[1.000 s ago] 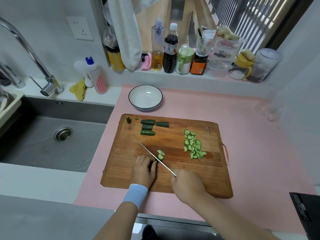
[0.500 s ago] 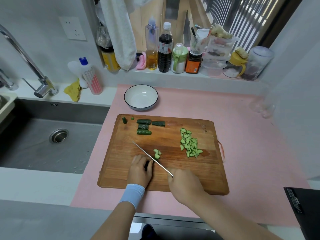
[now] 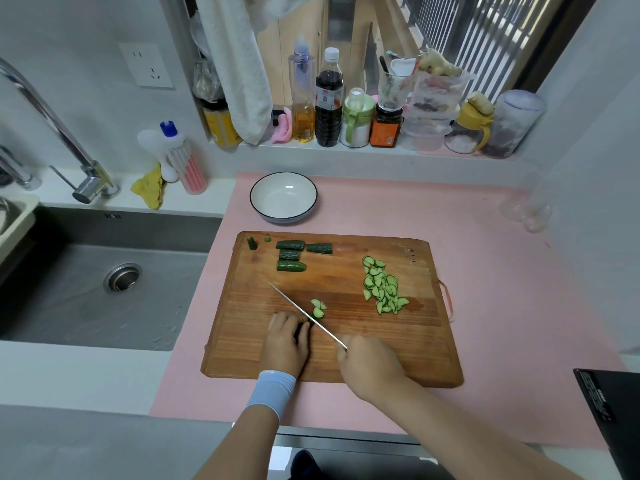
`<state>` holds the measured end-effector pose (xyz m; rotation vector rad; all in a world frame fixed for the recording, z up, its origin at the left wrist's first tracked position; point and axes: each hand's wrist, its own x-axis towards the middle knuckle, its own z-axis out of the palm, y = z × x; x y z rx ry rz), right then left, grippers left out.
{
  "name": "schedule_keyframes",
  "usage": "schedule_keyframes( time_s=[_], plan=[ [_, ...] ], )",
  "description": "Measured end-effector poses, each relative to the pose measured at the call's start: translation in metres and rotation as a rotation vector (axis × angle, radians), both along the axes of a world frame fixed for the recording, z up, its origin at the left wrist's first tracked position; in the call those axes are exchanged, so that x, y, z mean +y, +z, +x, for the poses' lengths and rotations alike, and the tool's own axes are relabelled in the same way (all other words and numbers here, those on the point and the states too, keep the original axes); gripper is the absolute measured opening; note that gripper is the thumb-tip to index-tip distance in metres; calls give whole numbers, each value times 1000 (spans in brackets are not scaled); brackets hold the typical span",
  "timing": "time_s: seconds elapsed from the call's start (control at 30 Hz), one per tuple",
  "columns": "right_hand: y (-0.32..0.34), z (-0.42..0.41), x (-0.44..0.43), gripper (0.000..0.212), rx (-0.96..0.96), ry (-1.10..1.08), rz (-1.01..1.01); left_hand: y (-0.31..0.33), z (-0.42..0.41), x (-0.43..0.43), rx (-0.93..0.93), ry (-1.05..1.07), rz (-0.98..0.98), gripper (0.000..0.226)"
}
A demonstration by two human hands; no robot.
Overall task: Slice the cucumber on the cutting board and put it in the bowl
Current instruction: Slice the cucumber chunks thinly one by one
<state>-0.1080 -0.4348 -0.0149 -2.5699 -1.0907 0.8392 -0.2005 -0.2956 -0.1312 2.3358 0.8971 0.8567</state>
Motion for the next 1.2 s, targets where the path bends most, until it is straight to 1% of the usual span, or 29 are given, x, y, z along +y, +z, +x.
schedule_keyframes(
  time_s=[0.07,0.17,0.3,0.47,0.53,0.63,0.7,0.8,1.0,1.2],
  plan=[
    [2,-1,-1,20,-9,3,5,0,0,0,-4,4,-8,20],
    [6,-4,-6,27,-18,6,28,2,0,0,-12,23,-19,16],
    [12,-4,-8,20,-35,34,41,4,0,0,-23,8,-4,21],
    [11,-4,-2,22,-37,41,3,4,0,1,-21,6,-6,22],
    [8,-2,2,23,-13,25,-19,4,1,1,-26,8,-12,19],
    [3,3,6,24,49,-29,-36,1,0,1,-35,-6,-18,7],
    [0,3,6,25,38,-33,-38,0,-1,0,-33,-7,-25,3],
    [-1,0,4,25,0,-20,-36,-1,-2,-1,-12,-4,-34,10],
    [2,-2,5,23,4,1,-42,1,-1,0,-3,-5,-51,15],
    [8,-8,-5,21,-88,47,-3,3,-2,0,0,11,-49,18]
  ],
)
